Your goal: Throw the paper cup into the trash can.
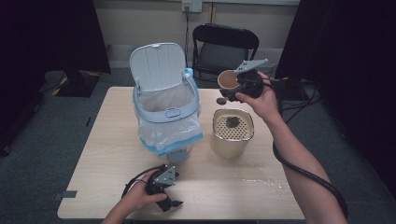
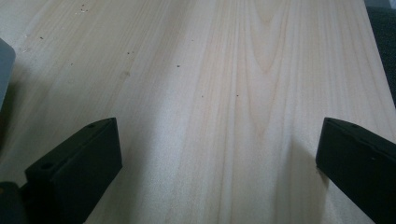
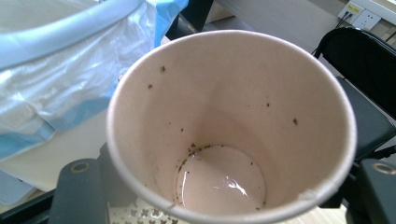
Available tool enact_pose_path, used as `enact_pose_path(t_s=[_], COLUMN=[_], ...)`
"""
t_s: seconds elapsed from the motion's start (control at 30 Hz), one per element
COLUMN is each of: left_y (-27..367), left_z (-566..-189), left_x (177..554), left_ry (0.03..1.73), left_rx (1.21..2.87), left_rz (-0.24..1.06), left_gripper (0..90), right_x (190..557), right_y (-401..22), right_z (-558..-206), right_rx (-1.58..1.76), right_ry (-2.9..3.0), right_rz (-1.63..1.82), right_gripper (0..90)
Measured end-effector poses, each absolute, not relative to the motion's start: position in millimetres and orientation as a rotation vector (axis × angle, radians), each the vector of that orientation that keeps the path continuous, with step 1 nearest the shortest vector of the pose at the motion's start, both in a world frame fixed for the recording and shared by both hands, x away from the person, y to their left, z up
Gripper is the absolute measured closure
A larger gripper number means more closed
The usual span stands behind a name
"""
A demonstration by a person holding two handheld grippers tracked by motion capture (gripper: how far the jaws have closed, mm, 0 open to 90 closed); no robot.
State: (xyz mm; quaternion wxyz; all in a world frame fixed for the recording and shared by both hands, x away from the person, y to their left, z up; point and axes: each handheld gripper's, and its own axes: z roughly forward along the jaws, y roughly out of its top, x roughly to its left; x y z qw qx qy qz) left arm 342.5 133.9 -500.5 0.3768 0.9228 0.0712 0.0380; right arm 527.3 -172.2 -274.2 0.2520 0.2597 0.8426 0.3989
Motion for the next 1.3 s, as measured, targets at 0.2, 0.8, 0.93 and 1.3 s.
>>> enact_pose_path(t_s=[0.2,0.8,0.93,1.3], left_y=[134,134,134,134], left_z=[-501,-501,-500,-501], left_x=[342,342,343,342], left_ry=[0.182,0.181,0.18,0.184], left_rx=[2.356,2.357,2.359,2.358], left_rz=[0.096,0.096,0.096,0.077], left_gripper=[0.0,0.0,0.0,0.0], right_x=[528,528,527,522], right_y=[-169,-151,-142,-115], right_z=[-267,-246,-241,-229], right_rx=[0.712,0.694,0.678,0.623], right_ry=[2.293,2.296,2.305,2.345], right_rz=[1.12,1.189,1.201,1.248], right_gripper=[27.7,27.5,27.5,27.4])
